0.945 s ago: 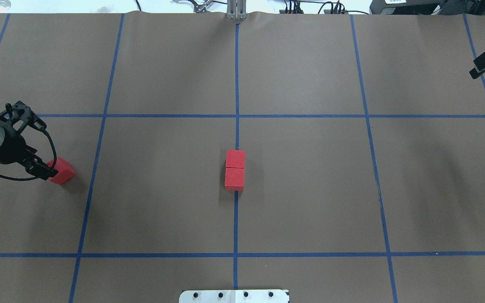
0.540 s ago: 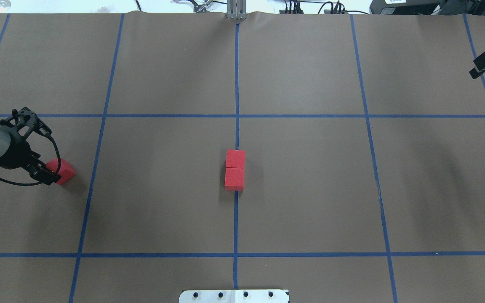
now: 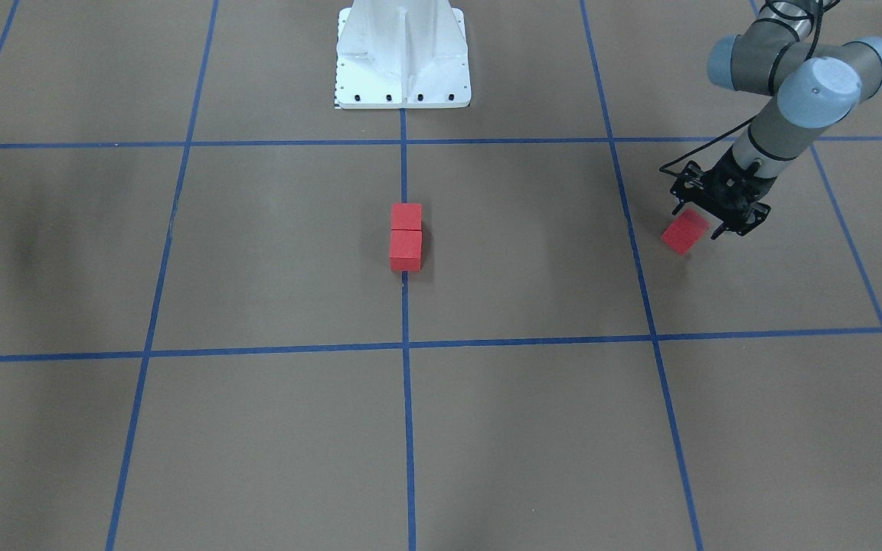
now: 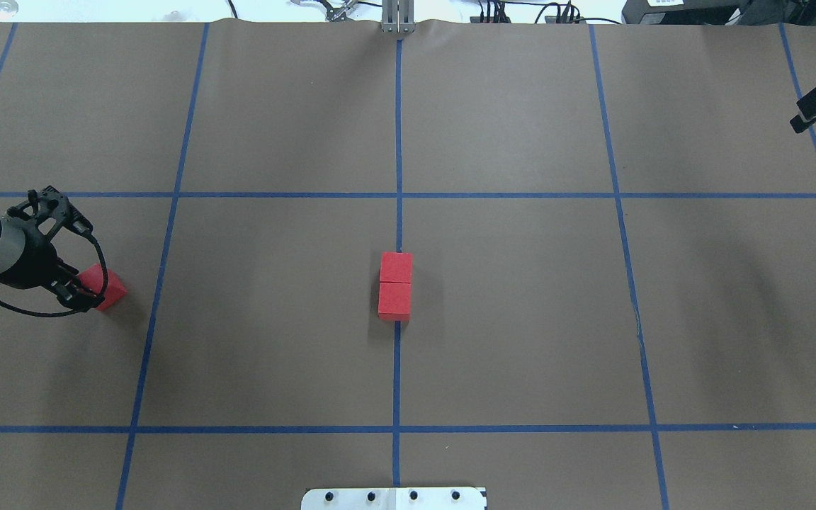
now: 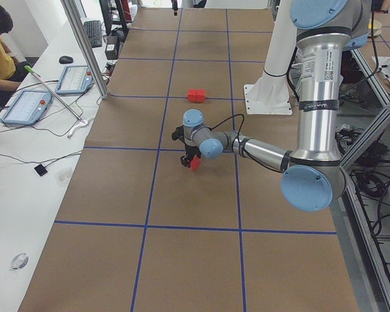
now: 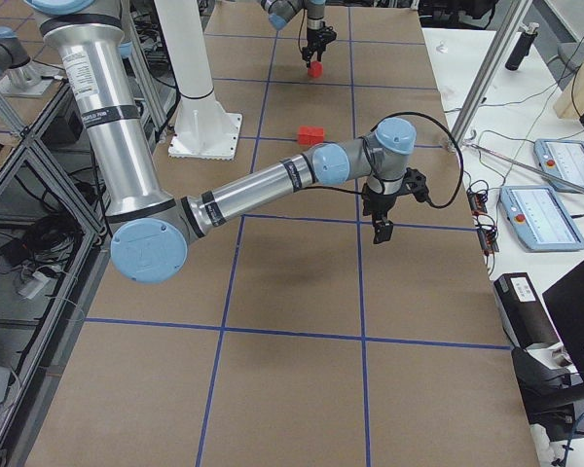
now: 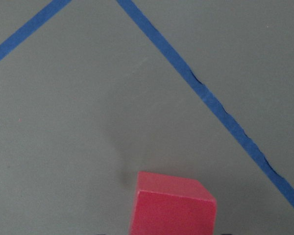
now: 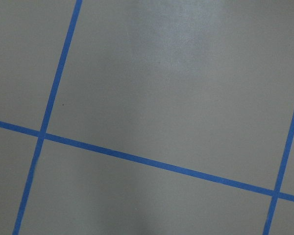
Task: Form red blocks into L shape at center
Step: 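Lift the cube with the left gripper and carry it toward the center pair, then lower the cube beside the farther cube of the center pair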
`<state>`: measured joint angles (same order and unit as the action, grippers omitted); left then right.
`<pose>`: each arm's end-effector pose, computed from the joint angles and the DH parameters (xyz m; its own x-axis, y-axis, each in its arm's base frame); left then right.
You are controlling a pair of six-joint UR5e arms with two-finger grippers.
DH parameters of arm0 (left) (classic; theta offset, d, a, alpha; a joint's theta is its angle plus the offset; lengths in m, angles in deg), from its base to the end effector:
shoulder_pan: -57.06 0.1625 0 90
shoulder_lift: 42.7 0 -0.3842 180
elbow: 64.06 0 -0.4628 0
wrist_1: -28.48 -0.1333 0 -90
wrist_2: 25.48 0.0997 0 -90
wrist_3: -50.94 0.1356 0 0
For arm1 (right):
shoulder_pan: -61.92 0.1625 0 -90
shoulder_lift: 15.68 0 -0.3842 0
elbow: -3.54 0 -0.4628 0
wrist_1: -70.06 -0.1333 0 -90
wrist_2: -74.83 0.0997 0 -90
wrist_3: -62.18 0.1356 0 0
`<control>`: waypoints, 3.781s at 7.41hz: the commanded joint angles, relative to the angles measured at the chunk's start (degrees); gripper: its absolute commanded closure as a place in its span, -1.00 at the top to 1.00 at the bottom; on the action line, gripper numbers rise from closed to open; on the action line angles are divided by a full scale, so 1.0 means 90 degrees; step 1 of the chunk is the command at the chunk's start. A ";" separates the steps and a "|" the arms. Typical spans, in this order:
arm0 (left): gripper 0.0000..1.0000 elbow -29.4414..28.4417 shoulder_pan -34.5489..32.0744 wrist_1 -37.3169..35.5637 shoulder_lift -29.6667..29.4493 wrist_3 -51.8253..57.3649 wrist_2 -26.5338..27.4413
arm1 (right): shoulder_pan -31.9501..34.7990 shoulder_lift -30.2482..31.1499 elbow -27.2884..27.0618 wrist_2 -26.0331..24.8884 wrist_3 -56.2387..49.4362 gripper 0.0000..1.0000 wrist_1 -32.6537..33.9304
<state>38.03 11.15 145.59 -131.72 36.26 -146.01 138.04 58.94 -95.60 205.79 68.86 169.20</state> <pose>0.3699 -0.4744 0.4875 0.5255 0.6551 -0.5429 -0.4274 0.7550 0.4973 -0.1119 -0.6380 0.4132 0.7136 -0.2387 0.6586 0.1493 0.9704 0.1899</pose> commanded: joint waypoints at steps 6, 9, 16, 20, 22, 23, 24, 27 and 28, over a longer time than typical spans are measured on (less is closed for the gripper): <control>-1.00 0.0141 -0.0065 -0.0073 -0.1502 0.0088 -0.0016 | 0.0000 -0.0019 -0.0088 0.0010 0.0136 1.00 0.0000; -1.00 0.0035 -0.0095 -0.0703 -0.2439 0.0195 0.0638 | 0.0000 -0.0019 -0.0088 0.0000 0.0137 1.00 0.0000; -1.00 0.0092 0.0644 -0.1021 -0.3205 0.1115 0.0658 | 0.0000 -0.0029 -0.0088 0.0010 0.0137 1.00 0.0000; -1.00 -0.0160 0.0735 -0.2330 -0.3728 0.3974 0.0784 | 0.0000 -0.0010 -0.0088 0.0010 0.0137 1.00 0.0000; -1.00 -0.1240 0.1017 -0.2896 -0.4851 0.4033 0.0765 | 0.0000 -0.0010 -0.0088 0.0000 0.0137 1.00 0.0000; -1.00 -0.1923 0.1057 -0.2886 -0.5329 0.4633 0.0736 | 0.0000 -0.0010 -0.0088 0.0010 0.0137 1.00 0.0000; -1.00 -0.2171 0.1077 -0.2847 -0.5470 0.4909 0.0716 | 0.0000 -0.0010 -0.0079 0.0000 0.0137 1.00 0.0000; -1.00 -0.2164 0.1379 -0.2721 -0.5452 0.4912 0.0726 | 0.0000 -0.0019 -0.0069 0.0000 0.0137 1.00 0.0000; -1.00 -0.2145 0.1389 -0.2730 -0.5422 0.4912 0.0716 | 0.0000 -0.0019 -0.0069 0.0000 0.0137 1.00 0.0000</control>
<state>18.66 23.26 120.83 -180.73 80.41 -139.47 138.03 58.80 -96.24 205.80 70.09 169.20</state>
